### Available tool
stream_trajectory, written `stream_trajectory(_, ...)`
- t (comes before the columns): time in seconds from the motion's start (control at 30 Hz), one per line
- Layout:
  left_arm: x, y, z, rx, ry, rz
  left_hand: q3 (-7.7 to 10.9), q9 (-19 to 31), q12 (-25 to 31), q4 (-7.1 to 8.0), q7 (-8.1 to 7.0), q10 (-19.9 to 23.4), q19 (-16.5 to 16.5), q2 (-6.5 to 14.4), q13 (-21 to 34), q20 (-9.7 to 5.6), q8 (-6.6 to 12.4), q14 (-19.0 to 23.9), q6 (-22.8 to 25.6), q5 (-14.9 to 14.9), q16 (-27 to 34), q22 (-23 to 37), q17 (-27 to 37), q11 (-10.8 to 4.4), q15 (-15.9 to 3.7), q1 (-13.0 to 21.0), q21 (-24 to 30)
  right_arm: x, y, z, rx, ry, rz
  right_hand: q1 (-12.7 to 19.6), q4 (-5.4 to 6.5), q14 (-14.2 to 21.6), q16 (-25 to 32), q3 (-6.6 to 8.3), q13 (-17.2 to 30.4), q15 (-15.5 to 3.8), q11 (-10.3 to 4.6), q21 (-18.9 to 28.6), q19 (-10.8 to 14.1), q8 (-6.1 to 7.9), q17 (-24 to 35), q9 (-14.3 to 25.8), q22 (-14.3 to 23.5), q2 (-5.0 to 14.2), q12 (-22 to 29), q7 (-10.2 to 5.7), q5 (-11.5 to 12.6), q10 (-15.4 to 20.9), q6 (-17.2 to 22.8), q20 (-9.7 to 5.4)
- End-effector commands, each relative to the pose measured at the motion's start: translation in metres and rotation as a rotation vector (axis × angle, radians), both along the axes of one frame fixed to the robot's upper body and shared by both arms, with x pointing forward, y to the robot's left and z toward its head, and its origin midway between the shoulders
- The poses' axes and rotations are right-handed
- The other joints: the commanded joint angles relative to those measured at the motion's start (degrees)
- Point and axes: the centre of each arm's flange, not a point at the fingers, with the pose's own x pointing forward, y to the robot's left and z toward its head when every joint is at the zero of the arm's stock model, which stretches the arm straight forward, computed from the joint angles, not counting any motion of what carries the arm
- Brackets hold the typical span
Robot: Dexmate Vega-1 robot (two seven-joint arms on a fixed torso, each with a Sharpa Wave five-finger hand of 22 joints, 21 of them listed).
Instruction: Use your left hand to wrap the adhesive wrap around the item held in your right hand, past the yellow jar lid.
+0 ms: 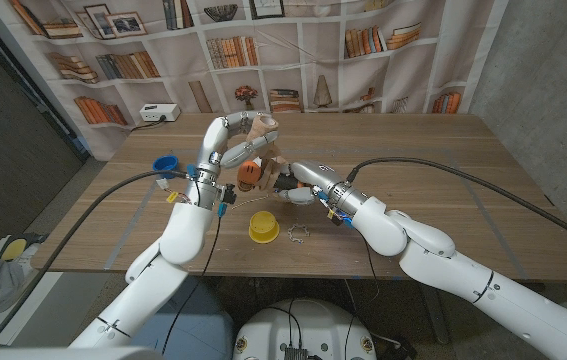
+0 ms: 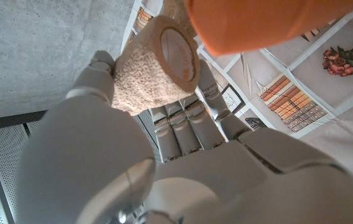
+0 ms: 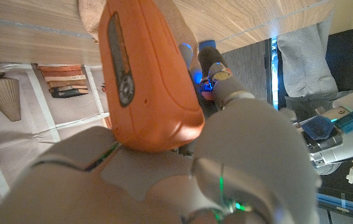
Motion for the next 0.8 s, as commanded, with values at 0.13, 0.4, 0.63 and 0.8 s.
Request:
stream_trajectory(0.13, -0.0017, -0.0052, -0.0006, 0.002, -0.01, -0.016, 0.71, 0.3, 0.0, 0.8, -0.06, 0.0, -0.3, 12.6, 0.1, -0.07, 0.05, 0.1, 0.6, 0.3, -0.1, 0.2, 0.3, -0.11, -0.16, 12.2, -0.1, 0.0001, 0.0013, -0.0013, -0.008, 0.006, 0.003, -2.0, 6.39, 0.2, -0.2, 6.96, 0.0, -4.12, -0.86, 0.4, -0.2, 0.48, 0.3, 0.1, 0.3, 2.7, -0.1, -4.15, 0.0, 1.3, 4.1, -8.72)
stream_trajectory(0.4, -0.0049, -0.0076, -0.0002, 0.005, -0.018, -0.018, 0.72, 0.4, 0.0, 0.82, -0.01, 0.0, -0.3, 12.6, 0.2, -0.07, 0.07, 0.1, 0.7, 0.3, -0.1, 0.2, 0.3, -0.12, -0.14, 12.2, -0.1, -0.0006, 0.0008, -0.0007, -0.012, 0.003, 0.008, -2.0, 6.36, 0.1, -0.2, 6.97, 0.0, -4.13, -0.9, 0.3, -0.2, 0.5, 0.3, 0.0, 0.3, 2.69, -0.1, -4.19, 0.0, 1.4, 4.2, -8.73)
stream_trajectory(0.63, -0.0075, -0.0084, -0.0007, 0.005, -0.021, -0.017, 0.71, 0.4, 0.0, 0.82, -0.05, 0.0, -0.3, 12.6, 0.2, -0.02, 0.06, 0.0, 0.7, 0.3, -0.1, 0.2, 0.3, -0.19, -0.15, 12.2, -0.1, -0.0013, -0.0001, -0.001, -0.012, 0.0, 0.009, -2.0, 6.35, 0.2, -0.2, 6.99, 0.0, -4.13, -0.77, 0.3, -0.2, 0.46, 0.3, 0.0, 0.3, 2.69, -0.1, -4.19, 0.0, 1.4, 4.1, -8.72)
stream_trajectory(0.8, -0.0095, -0.0084, -0.0009, 0.004, -0.024, -0.016, 0.72, 0.4, -0.1, 0.88, -0.07, 0.0, -0.3, 12.6, 0.2, -0.06, 0.0, 0.0, 0.6, 0.3, -0.1, 0.2, 0.4, -0.19, -0.06, 12.2, -0.1, -0.0021, 0.0, -0.0013, -0.013, -0.001, 0.011, -2.0, 6.33, 0.2, -0.2, 6.99, 0.1, -4.12, -0.78, 0.3, -0.2, 0.5, 0.3, 0.0, 0.3, 2.69, -0.1, -4.2, 0.0, 1.4, 4.2, -8.72)
